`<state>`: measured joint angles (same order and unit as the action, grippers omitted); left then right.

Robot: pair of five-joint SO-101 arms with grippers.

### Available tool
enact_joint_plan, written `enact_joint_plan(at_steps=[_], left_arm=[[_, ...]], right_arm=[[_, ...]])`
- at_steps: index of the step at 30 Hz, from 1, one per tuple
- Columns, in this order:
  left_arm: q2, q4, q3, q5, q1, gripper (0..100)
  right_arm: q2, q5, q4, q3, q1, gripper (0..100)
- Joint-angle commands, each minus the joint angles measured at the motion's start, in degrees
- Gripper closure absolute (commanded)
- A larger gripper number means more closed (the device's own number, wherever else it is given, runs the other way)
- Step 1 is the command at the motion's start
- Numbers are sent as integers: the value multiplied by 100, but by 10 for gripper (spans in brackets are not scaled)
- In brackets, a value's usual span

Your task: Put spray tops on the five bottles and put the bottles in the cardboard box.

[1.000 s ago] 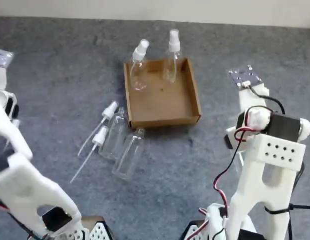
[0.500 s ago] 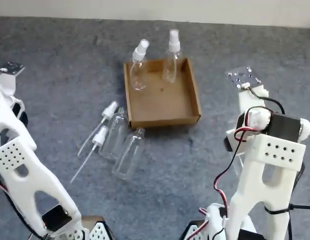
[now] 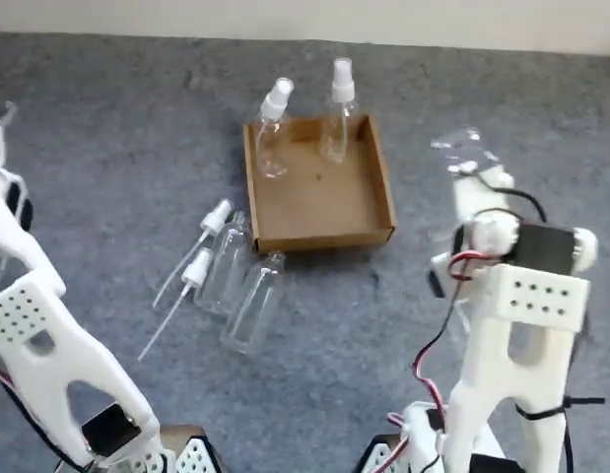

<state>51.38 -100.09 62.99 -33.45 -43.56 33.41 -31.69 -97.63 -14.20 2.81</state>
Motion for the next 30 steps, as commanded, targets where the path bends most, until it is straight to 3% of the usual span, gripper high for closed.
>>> enact_joint_plan(at_steps=[1,5,11,15,19,25,30], left_arm=[[-1807,-79,-1314,193,338,998],[-3503,-44,-3020,176,840,998],[-6519,273,-5587,246,1938,998],[-8505,993,-7020,1064,2765,998],[-10035,1574,-7644,1881,3477,998],[-11213,2734,-8163,3156,4084,998],[-11758,3701,-8822,4352,4198,998]], right_arm=[[180,519,-48,4,-875,995],[-66,976,13,-347,-1789,995],[-136,1442,901,-796,-2501,995],[207,1688,1569,-1253,-3160,995],[505,1952,2668,-1956,-3802,995],[971,2163,4418,-3125,-4277,995],[1473,2163,5499,-3793,-4725,995]])
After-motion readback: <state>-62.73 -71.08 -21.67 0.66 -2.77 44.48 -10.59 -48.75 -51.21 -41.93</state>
